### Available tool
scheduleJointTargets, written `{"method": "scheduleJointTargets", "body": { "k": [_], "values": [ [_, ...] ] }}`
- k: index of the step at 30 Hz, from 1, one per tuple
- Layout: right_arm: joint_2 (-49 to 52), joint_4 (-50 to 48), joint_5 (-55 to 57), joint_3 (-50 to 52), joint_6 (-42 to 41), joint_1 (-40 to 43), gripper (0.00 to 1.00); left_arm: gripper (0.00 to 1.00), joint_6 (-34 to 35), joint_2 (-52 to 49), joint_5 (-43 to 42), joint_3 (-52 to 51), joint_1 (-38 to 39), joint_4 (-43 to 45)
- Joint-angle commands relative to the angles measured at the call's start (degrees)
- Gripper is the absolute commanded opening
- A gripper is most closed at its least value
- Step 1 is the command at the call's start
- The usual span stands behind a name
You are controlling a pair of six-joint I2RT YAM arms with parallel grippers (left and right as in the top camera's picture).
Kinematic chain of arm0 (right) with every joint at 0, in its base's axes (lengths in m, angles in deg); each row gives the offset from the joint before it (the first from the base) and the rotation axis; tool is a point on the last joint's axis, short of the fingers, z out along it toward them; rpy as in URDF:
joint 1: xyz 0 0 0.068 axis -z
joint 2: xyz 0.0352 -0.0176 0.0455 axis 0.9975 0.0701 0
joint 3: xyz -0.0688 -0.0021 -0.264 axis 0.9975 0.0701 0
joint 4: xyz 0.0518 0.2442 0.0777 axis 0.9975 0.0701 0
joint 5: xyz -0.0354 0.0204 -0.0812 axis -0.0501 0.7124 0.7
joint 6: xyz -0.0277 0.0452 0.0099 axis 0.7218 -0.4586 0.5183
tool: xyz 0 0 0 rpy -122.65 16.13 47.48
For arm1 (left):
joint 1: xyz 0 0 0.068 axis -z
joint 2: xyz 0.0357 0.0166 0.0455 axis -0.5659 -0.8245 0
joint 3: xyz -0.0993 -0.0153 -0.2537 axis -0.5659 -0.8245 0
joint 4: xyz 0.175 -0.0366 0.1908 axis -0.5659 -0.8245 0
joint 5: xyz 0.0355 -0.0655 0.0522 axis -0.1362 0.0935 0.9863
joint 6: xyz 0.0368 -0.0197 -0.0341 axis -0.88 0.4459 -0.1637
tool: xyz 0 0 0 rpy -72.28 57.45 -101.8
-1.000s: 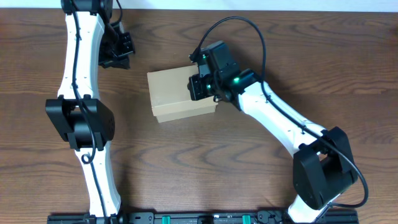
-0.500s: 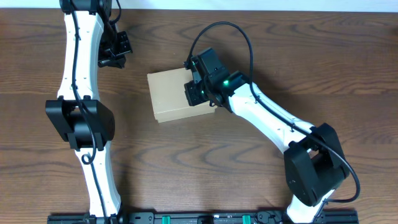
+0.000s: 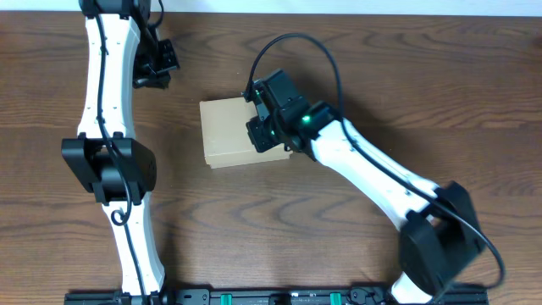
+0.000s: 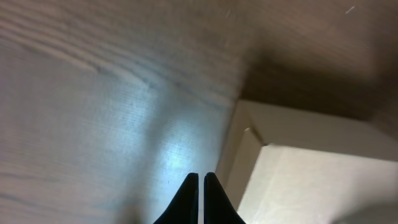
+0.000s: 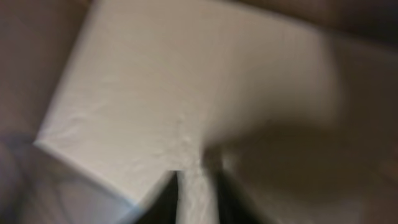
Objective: Pack container
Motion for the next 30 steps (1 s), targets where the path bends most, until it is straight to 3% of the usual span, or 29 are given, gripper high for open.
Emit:
{"method": "scheduleJointTargets", "body": {
  "k": [1,2,3,4,9,14,24,30],
  "values": [
    [-7.65,-0.2,0.31,-0.92,3.37,-0.57,0.87,0.26,-0.44,1.42,-0.92,3.58,-0.17,-4.48],
    [-8.87,-0.09,0.52,-1.01,3.85,-0.44,0.99,0.52,-0.76,2.12,-1.79,3.74,-0.17,-4.48],
    [-10.14,0.0,1.03,-1.03,3.82,-0.17,0.99,0.86,-0.79,3.13,-2.23,3.74,-0.17,-4.46],
    [-11.43,0.2,1.62,-1.05,3.8,0.2,0.99,0.95,-0.74,4.04,-2.23,3.74,-0.17,-4.46],
    [-17.07,1.33,4.42,-1.05,3.76,2.73,0.99,0.95,-0.74,8.72,-2.97,3.74,-0.17,-4.46],
    [-23.89,5.66,4.35,-1.05,3.39,5.99,0.99,0.96,-3.45,14.73,-11.45,3.74,-0.24,-3.96],
    [-43.43,18.45,4.96,3.5,10.21,11.34,0.99,0.95,-8.85,32.11,-10.4,3.63,1.09,-4.46],
    [-60.41,18.38,6.32,15.12,10.12,11.69,0.99,0.95,-7.96,44.76,-1.9,-1.05,8.44,-4.46]
  ]
}}
